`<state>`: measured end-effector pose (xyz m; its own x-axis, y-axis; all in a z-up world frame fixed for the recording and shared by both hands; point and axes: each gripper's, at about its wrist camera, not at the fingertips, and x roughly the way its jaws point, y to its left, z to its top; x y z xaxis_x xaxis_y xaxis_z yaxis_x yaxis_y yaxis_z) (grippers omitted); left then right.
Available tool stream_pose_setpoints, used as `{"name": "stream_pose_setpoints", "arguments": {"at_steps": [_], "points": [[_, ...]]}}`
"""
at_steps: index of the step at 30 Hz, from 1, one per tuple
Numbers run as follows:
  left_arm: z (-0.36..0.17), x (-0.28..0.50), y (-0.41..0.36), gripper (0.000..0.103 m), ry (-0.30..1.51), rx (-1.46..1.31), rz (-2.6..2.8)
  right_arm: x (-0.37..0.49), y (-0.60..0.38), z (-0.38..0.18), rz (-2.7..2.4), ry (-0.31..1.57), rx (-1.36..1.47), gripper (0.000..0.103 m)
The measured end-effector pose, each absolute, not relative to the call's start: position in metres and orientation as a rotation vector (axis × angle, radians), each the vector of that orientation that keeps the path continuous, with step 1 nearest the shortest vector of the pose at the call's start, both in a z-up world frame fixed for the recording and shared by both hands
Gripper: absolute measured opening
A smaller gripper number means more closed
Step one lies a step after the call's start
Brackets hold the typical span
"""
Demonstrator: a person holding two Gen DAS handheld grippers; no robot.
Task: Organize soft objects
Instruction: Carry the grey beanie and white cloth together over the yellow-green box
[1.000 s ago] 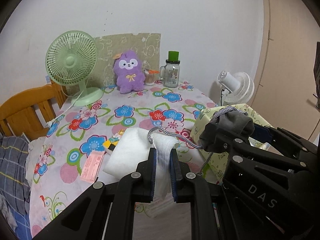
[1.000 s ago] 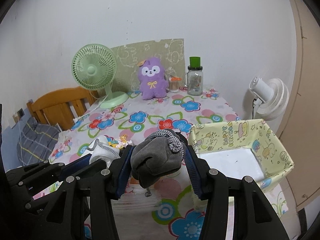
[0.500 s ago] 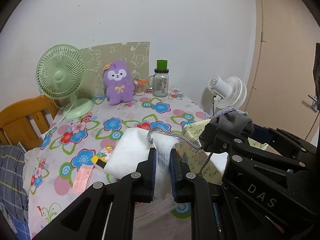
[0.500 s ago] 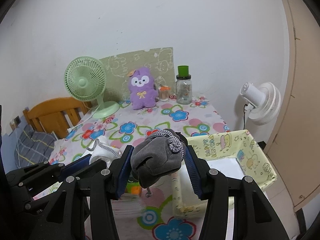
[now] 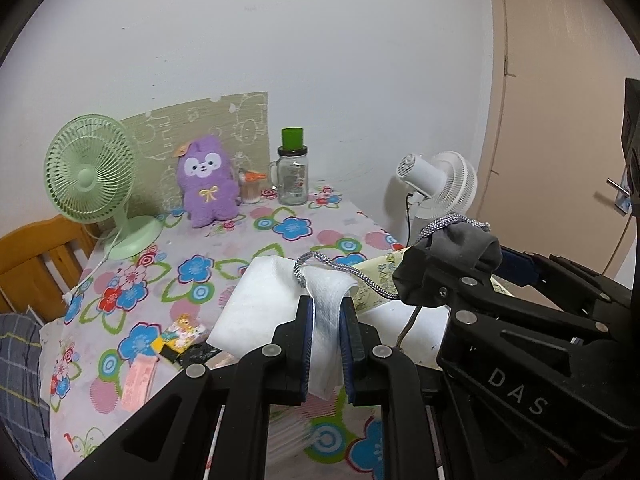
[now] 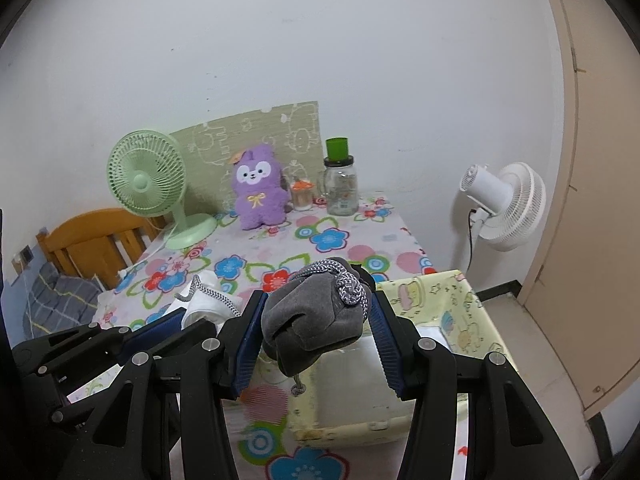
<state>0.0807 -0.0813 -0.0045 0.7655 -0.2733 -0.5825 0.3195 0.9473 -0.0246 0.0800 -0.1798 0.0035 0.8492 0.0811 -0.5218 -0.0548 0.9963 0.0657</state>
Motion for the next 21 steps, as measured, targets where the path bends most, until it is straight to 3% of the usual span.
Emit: {"name": "stream_pose_setpoints", "arguments": {"at_steps": [21], "points": [[-0.018, 0.107, -0.154, 0.011, 0.664, 0.141, -0.396, 0.104, -0.241, -0.012, 0.025, 0.607, 0.077, 0.055]]}}
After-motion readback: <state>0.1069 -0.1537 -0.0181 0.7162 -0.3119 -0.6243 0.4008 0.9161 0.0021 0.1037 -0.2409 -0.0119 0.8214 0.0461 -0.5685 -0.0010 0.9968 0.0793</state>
